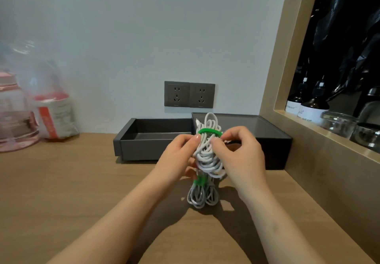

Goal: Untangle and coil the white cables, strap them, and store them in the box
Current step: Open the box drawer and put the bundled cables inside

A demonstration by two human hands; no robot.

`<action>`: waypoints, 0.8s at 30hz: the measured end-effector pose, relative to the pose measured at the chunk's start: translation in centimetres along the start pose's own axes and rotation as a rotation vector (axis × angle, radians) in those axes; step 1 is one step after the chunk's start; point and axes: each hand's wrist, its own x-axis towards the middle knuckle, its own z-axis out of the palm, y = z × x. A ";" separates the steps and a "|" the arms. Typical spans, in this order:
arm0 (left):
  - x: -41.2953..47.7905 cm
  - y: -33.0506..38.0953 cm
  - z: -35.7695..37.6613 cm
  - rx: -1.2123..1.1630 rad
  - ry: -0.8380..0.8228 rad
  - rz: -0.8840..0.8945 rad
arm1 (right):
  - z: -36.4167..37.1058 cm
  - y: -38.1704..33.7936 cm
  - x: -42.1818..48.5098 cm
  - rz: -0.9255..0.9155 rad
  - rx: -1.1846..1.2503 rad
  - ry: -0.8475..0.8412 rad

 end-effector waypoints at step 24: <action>16.9 -2.8 -4.2 0.310 0.217 -0.437 | 6.1 8.6 7.5 -0.267 -0.641 0.245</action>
